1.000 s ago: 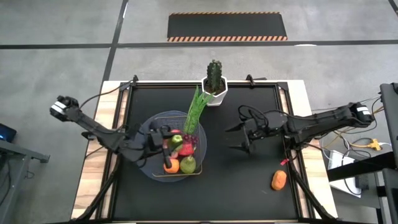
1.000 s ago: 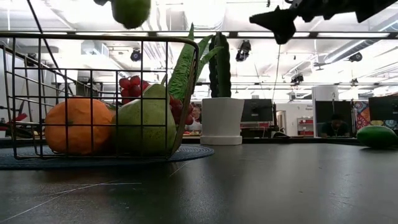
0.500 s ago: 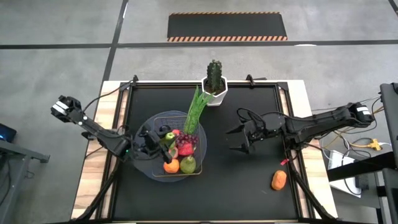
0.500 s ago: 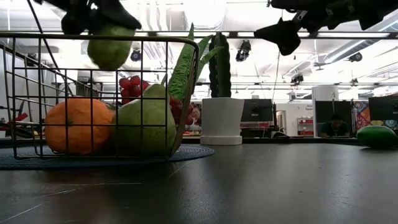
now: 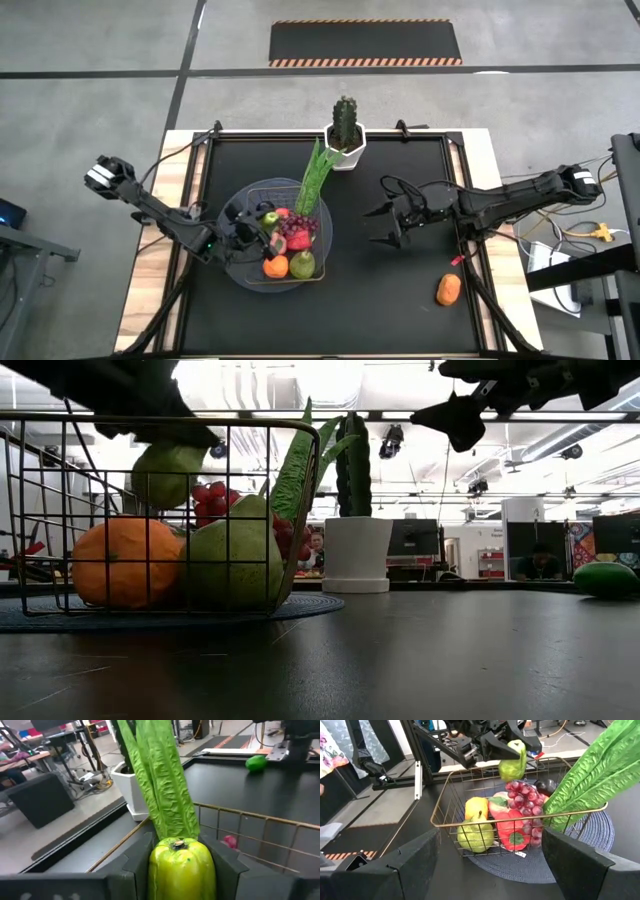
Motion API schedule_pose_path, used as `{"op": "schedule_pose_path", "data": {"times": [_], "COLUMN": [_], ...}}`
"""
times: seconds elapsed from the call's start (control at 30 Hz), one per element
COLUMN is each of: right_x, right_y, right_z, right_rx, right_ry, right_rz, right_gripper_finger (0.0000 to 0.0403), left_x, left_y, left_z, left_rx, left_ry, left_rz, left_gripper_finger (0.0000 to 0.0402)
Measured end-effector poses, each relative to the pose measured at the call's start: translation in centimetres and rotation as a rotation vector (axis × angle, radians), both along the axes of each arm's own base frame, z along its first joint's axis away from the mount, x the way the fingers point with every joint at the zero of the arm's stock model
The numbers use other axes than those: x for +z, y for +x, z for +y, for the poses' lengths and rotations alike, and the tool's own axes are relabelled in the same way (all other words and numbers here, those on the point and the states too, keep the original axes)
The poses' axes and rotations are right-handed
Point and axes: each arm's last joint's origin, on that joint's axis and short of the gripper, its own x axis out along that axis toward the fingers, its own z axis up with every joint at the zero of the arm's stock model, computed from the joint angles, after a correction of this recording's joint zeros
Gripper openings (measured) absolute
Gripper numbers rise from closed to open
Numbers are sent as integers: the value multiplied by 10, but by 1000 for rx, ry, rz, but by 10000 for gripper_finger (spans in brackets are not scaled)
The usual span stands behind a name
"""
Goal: Build produce basket
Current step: Put the green chayote into the wire basket, then put the green lime into the wire basket
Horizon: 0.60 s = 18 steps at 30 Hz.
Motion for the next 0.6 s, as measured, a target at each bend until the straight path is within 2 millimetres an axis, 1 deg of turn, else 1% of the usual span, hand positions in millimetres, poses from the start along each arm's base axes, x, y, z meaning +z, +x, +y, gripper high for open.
{"op": "schedule_pose_path", "data": {"times": [0.13, 0.33, 0.43, 0.6], "right_x": [0, 0, 0, 0], "right_y": [0, 0, 0, 0], "right_z": [0, 0, 0, 0], "right_rx": [-2, -2, -2, -3], "right_ry": [9, 9, 10, 14], "right_rz": [2, 2, 2, 4], "right_gripper_finger": [327, 327, 327, 327], "left_x": [-6, -7, -7, -7], "left_y": [-1, -1, -1, -1], "left_z": [2, 3, 3, 3], "left_rx": [19, 35, 36, 39], "left_ry": [-3, -33, -37, -54], "left_rz": [-27, -55, -58, -72], "left_gripper_finger": [125, 131, 150, 196]}}
